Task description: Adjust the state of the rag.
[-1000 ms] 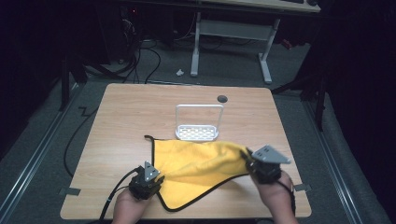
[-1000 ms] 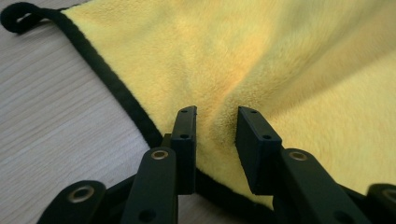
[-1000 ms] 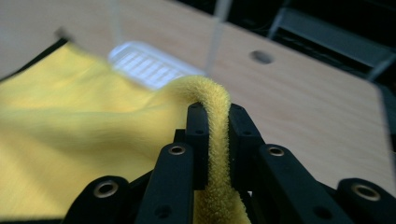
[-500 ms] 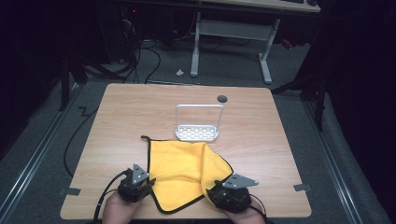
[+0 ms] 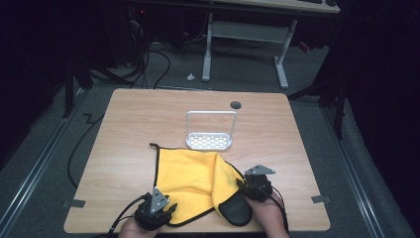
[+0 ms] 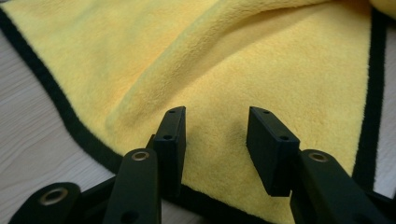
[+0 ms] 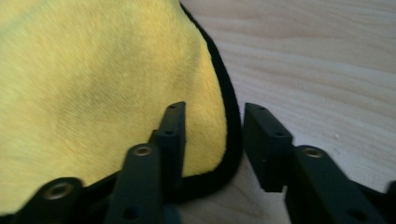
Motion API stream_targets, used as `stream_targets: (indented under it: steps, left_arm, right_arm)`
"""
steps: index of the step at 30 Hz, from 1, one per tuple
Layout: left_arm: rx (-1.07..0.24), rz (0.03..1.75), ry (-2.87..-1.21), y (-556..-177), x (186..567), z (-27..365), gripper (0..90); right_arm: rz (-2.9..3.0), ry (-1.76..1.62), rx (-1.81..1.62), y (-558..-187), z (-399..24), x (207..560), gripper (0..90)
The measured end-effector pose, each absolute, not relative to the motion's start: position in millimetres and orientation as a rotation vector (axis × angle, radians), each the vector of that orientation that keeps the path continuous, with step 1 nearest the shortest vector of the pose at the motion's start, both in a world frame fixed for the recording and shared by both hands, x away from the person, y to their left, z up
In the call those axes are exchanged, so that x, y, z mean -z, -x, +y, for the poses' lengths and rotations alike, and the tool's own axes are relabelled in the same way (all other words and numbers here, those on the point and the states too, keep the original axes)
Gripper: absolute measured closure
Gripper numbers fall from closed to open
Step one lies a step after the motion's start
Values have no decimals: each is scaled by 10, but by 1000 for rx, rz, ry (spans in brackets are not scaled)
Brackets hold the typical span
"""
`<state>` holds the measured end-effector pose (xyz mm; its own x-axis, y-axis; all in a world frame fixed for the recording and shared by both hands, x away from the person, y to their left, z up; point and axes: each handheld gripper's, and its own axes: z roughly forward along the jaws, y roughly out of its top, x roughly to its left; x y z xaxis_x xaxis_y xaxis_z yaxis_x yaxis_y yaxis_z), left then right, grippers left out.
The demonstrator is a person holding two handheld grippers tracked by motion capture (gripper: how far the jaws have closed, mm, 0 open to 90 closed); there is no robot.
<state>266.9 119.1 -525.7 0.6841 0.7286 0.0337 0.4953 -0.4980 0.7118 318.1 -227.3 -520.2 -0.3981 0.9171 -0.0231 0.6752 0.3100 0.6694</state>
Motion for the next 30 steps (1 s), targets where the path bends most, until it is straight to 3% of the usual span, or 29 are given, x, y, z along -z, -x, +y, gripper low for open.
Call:
stream_targets:
  steps: [2,5,9,12,17,23,26,30]
  left_arm:
    - [-455,957,-2205,-2668,5251,1311,593]
    - [-471,996,-2200,-2665,5245,1460,603]
    - [-479,1045,-2189,-2670,5240,1619,608]
    - [-480,1038,-2195,-2652,5237,1641,620]
    - [-430,1017,-2182,-2602,5219,1620,586]
    - [-430,1020,-2177,-2573,5246,1625,573]
    - [-437,1017,-2178,-2559,5251,1605,575]
    - [-398,998,-2180,-2516,5252,1562,574]
  right_arm:
    - [2159,-1414,-803,-3188,-2341,5203,762]
    - [2120,-1436,-766,-3285,-2483,5199,776]
    - [2053,-1481,-682,-3569,-2733,5185,769]
    - [2028,-1499,-629,-3703,-2826,5125,705]
    - [2040,-1397,-781,-3275,-2693,4840,667]
    - [2211,-1336,-870,-2430,-2436,4953,652]
    - [2280,-1321,-798,-2327,-2385,5079,670]
    - [2234,-1360,-745,-2593,-2545,5153,681]
